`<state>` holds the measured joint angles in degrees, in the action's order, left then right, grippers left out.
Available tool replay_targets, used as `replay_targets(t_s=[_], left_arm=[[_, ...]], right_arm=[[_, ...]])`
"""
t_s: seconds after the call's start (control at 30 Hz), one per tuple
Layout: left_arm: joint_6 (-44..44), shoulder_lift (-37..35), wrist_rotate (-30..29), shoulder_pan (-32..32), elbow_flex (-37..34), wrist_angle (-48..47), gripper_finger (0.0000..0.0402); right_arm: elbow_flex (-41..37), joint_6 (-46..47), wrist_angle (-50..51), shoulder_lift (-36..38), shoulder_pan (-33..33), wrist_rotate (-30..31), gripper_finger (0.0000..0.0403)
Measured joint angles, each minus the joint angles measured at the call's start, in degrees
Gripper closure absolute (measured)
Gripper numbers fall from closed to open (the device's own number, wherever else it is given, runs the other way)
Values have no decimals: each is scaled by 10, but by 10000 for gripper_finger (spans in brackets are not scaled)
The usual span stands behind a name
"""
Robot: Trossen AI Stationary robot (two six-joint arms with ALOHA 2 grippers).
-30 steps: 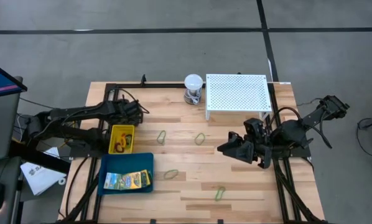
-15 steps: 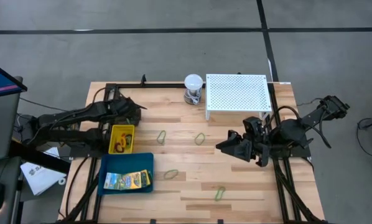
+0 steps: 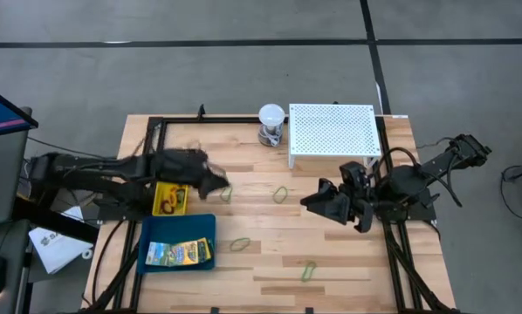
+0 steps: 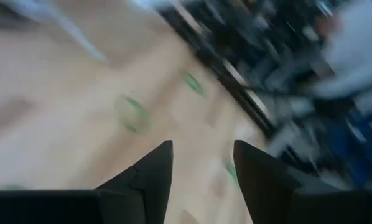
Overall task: Pick & Place Office Desk Supplies
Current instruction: Put the rubber band into the black bin
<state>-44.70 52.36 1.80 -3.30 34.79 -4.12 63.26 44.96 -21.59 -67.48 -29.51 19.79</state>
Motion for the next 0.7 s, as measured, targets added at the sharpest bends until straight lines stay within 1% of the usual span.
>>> replay_targets(t_s=[0.07,0.13,0.23,0.3,0.4,0.47,0.6,0.67,0.7], left_arm=[[16,22,-20,52,0,-7,237],[31,47,-47,87,0,-42,237],[45,109,-54,113,19,-118,237],[73,156,-53,122,51,-174,238],[119,226,-58,116,128,-237,238],[127,281,-75,100,181,-297,237],[124,384,-73,63,270,-427,233],[96,426,-71,49,293,-481,233],[73,440,-68,43,299,-490,233]], right_arm=[[0,-5,-1,0,0,0,255],[0,-6,-2,0,0,-1,255],[0,-6,-2,0,0,-1,255],[0,-6,-3,0,0,-1,255],[0,-6,-3,2,1,-1,255],[0,-5,-5,5,1,-2,255],[-1,-4,-3,9,5,-3,255],[0,-4,-8,13,3,-2,255],[0,-6,-9,13,3,-2,255]])
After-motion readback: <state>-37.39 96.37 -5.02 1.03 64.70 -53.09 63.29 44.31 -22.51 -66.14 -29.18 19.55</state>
